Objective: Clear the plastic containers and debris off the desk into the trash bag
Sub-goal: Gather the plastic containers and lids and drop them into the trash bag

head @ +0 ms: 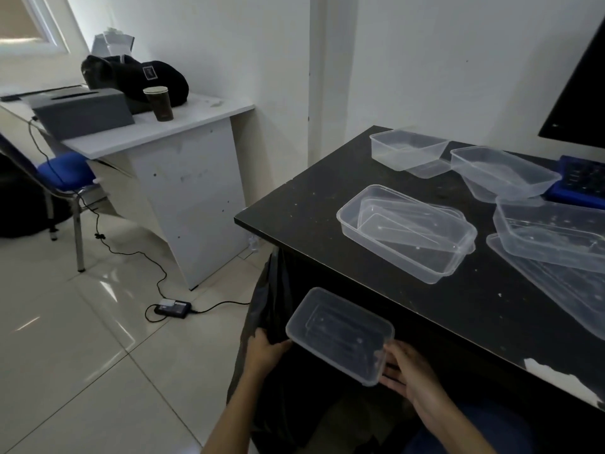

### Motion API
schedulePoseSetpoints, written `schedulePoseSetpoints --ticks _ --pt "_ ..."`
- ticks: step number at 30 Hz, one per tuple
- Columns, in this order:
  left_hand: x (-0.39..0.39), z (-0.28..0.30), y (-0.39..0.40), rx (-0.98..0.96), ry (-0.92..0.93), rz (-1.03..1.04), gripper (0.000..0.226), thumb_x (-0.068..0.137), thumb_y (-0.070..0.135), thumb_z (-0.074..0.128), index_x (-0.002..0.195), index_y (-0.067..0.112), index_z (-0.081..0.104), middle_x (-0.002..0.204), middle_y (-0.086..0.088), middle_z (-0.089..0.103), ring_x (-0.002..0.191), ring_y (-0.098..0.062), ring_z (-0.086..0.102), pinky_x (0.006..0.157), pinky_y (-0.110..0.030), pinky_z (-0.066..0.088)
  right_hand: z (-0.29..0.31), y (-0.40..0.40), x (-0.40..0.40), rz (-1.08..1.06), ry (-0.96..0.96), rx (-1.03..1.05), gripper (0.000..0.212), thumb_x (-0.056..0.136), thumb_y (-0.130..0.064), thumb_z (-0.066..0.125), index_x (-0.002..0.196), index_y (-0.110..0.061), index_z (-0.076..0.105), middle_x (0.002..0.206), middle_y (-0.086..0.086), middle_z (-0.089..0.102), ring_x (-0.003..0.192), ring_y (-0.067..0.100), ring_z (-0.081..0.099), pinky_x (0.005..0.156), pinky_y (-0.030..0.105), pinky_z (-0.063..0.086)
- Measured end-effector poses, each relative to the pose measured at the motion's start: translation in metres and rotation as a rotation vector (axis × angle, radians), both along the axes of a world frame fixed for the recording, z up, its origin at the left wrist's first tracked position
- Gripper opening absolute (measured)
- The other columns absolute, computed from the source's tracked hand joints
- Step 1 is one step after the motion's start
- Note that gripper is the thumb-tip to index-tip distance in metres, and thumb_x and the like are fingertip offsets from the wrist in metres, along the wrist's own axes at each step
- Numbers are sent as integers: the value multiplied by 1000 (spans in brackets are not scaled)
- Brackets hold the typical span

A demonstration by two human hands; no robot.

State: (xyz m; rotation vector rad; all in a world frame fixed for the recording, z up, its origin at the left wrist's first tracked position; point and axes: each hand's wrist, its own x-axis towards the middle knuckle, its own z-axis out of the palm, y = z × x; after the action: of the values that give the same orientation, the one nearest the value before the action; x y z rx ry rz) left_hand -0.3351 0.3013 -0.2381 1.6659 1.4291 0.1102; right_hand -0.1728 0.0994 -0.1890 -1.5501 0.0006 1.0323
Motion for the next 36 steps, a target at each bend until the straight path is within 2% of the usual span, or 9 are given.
schedulePoseSetpoints --ticks 1,3,7,10,14,18,23,31,36 --pt "3 -5 -1 12 29 -2 81 79 39 71 138 0 32 141 -19 38 127 -33 43 96 -39 43 -4 2 3 -11 10 -10 21 94 -23 55 113 -15 58 104 11 68 90 21 66 61 29 53" --pt "11 -10 -3 77 99 -18 86 78 47 69 140 5 29 142 -15 34 128 -32 42 98 -42 44 -12 7 7 -29 27 -30 20 95 -24 54 113 -16 58 104 12 67 90 23 66 63 31 53" --pt "20 -15 0 161 90 0 31 86 23 57 108 2 52 116 -16 56 104 -31 57 83 -38 50 -23 14 11 -39 37 -63 21 95 -23 53 113 -12 57 108 15 66 92 25 64 67 33 53" --pt "10 -16 0 137 -59 93 4 84 5 49 84 1 49 93 -18 60 80 -30 57 65 -32 44 -29 17 10 -34 44 -71 20 95 -23 54 112 -12 57 108 15 66 96 27 64 72 35 53" --pt "-18 -14 -4 180 -189 172 20 87 4 48 68 7 43 70 -9 54 63 -22 50 57 -32 37 -39 29 3 -9 66 -85 24 96 -22 53 117 -10 55 112 16 64 97 28 64 75 37 53" --pt "-45 -3 -5 154 -310 248 16 88 8 50 75 -1 56 69 -13 60 62 -19 51 56 -31 38 -51 46 -14 15 73 -114 23 97 -20 52 117 -9 53 110 15 63 94 27 64 66 34 54" --pt "-62 15 -1 102 -429 301 19 87 12 51 78 -3 58 66 -10 58 61 -17 52 55 -30 39 -67 56 -29 8 74 -181 24 98 -21 48 119 -9 53 114 15 60 102 30 61 82 42 53" --pt "-76 28 10 33 -566 412 23 88 19 51 79 3 66 80 -19 68 75 -31 64 69 -44 50 -79 46 -23 -45 8 -192 26 95 -19 55 119 -12 51 112 14 57 89 28 59 65 37 52" --pt "-77 28 7 -114 -570 399 25 86 21 54 70 14 72 72 -10 72 70 -26 68 62 -34 50 -87 61 -44 33 -44 -126 22 90 -16 61 112 -18 56 104 12 62 85 25 65 57 33 56"
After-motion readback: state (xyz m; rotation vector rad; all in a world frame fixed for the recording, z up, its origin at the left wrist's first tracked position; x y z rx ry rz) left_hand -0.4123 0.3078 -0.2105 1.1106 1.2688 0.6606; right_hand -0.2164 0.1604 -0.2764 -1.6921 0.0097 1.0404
